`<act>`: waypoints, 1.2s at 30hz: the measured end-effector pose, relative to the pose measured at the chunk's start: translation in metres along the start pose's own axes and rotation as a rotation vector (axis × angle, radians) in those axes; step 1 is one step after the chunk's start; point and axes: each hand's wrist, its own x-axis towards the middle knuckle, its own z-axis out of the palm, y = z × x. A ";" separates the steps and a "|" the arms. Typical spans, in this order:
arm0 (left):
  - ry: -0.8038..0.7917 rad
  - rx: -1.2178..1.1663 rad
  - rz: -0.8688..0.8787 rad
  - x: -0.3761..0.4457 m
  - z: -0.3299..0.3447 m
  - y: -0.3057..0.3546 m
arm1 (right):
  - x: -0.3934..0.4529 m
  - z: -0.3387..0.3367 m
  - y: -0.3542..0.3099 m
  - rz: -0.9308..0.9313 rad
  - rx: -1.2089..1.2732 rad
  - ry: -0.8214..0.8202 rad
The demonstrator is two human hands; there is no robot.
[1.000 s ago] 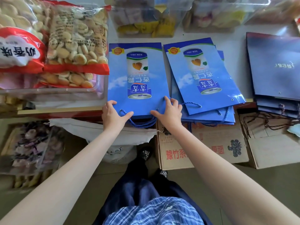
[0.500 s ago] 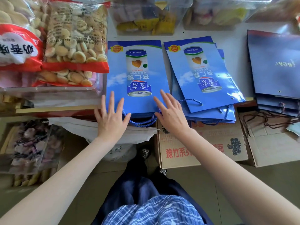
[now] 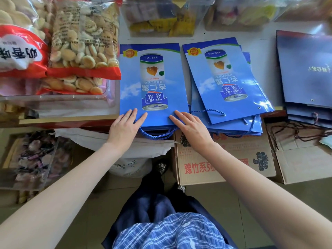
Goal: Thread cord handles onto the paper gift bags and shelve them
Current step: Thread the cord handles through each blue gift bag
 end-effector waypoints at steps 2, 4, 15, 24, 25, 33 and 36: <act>0.004 0.012 0.011 0.000 0.006 -0.006 | 0.003 -0.002 0.001 -0.006 -0.010 0.001; 0.002 -0.012 0.029 0.002 0.002 -0.008 | 0.005 -0.002 0.001 -0.002 -0.009 -0.003; -0.091 -0.853 0.017 0.032 -0.080 0.035 | -0.024 -0.023 0.042 0.176 0.416 0.250; -0.108 -0.654 0.088 0.083 -0.087 0.126 | -0.058 -0.017 0.165 0.699 0.464 0.181; -0.107 -0.647 0.092 0.087 -0.085 0.137 | -0.064 -0.015 0.173 0.726 0.464 0.185; -0.241 -0.334 -0.135 0.114 -0.101 0.189 | -0.100 -0.019 0.212 0.590 0.491 0.168; -0.132 -0.343 0.043 0.118 -0.134 0.209 | -0.101 -0.035 0.198 0.276 0.687 0.167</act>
